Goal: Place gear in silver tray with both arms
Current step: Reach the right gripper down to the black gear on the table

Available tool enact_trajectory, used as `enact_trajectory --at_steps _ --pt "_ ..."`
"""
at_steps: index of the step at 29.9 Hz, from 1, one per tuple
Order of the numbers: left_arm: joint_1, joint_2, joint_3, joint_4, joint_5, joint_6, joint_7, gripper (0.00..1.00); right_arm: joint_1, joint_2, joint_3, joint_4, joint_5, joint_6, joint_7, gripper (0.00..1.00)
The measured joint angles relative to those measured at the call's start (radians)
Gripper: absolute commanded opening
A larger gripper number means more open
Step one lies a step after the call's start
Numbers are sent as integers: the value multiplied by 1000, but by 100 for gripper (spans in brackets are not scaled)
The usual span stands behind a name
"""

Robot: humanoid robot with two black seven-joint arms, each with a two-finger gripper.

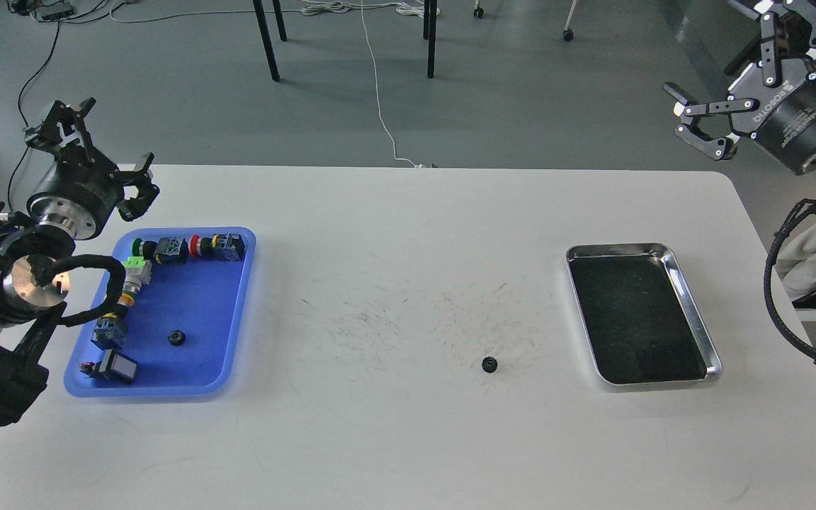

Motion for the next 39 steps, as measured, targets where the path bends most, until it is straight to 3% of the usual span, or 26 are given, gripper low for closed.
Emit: enact_trajectory --at_steps 5,11,16,20,27,39 --pt "6 -1 1 -1 5 0 0 100 120 -58 -192 132 -260 0 -5 99" --pt "20 1 1 -1 12 2 -1 100 362 -92 -608 274 -639 3 -39 99" --pt "29 8 2 -1 14 6 -2 100 582 -5 -950 288 -868 35 -69 99" --pt "34 15 2 -1 14 7 -11 100 714 125 -1160 277 -924 60 -84 99" --pt "44 20 1 -2 14 8 -20 100 829 316 -1341 214 -919 68 -114 99" --pt "45 46 -1 -9 13 8 -35 100 832 508 -1403 66 -848 141 -125 97"
